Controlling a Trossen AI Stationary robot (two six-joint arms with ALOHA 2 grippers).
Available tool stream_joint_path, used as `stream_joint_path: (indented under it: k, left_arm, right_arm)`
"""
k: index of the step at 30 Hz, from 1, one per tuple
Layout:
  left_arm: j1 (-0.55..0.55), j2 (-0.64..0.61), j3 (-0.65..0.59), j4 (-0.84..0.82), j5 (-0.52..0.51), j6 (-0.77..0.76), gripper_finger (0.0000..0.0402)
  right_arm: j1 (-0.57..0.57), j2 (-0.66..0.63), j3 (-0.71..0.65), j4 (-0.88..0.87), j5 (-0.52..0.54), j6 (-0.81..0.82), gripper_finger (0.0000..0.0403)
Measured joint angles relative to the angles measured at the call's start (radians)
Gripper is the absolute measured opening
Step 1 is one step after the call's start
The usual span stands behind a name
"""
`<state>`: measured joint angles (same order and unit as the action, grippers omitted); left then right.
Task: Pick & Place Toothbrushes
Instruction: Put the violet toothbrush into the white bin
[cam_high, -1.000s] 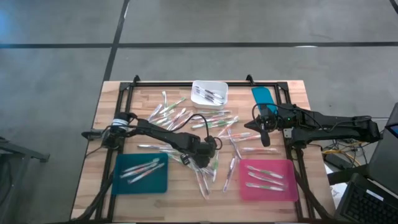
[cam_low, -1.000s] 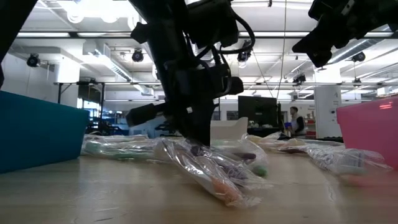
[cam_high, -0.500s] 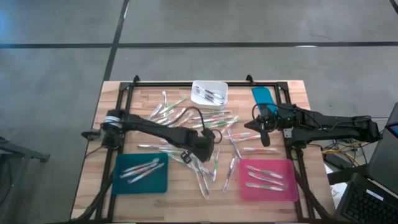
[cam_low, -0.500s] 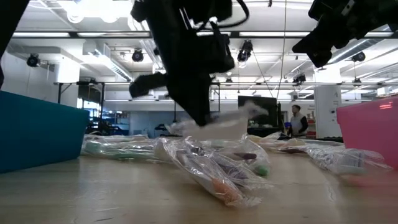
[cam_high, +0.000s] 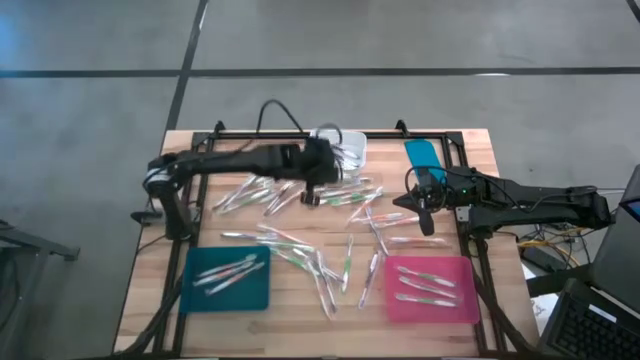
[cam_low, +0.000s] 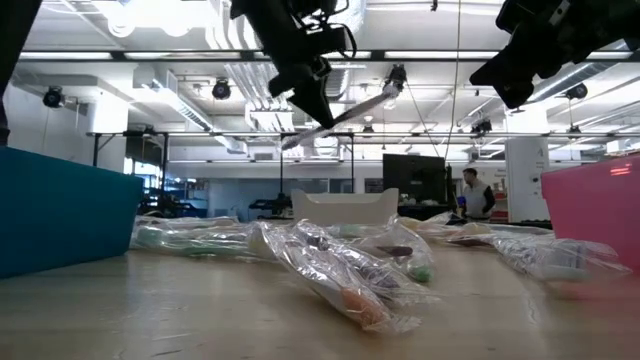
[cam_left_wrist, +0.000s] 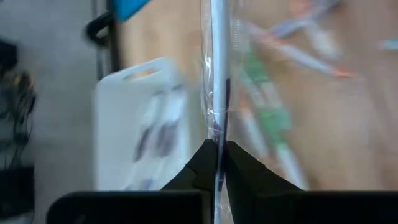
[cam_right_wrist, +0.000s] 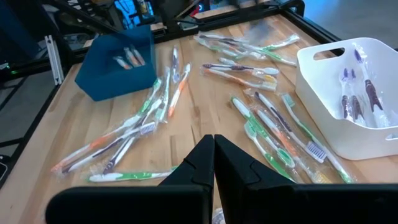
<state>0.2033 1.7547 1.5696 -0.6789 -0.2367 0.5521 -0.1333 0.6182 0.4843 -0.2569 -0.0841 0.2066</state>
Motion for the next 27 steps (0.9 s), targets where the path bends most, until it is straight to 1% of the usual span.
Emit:
stream_joint_path:
  k: [3,8,12,19,20,24,27]
  left_arm:
    - [0.063,0.018,0.025,-0.005,-0.001,-0.005,0.0019]
    - [0.123,0.028,0.029,-0.013,0.001,0.000,0.0019]
    - [0.142,0.030,0.029,-0.008,0.000,0.048,0.0019]
    - [0.142,0.030,0.029,0.024,-0.003,0.082,0.0019]
    - [0.142,0.031,0.029,0.025,-0.015,0.098,0.0019]
    - [0.145,0.052,0.029,0.037,-0.139,0.181,0.0019]
    - [0.150,0.077,0.040,0.052,-0.175,0.231,0.0019]
  right_arm:
    - [0.000,0.000,0.000,0.000,0.000,0.000,0.0008]
    - [0.000,0.000,0.000,0.000,-0.001,0.000,0.0008]
    - [0.000,0.000,0.000,0.000,-0.002,0.000,0.0008]
    - [0.000,0.000,0.000,0.000,-0.002,0.000,0.0008]
    - [0.000,0.000,0.000,0.000,-0.002,0.001,0.0008]
    - [0.000,0.000,0.000,0.000,-0.002,0.000,0.0008]
    - [0.000,0.000,0.000,0.000,-0.002,0.000,0.0008]
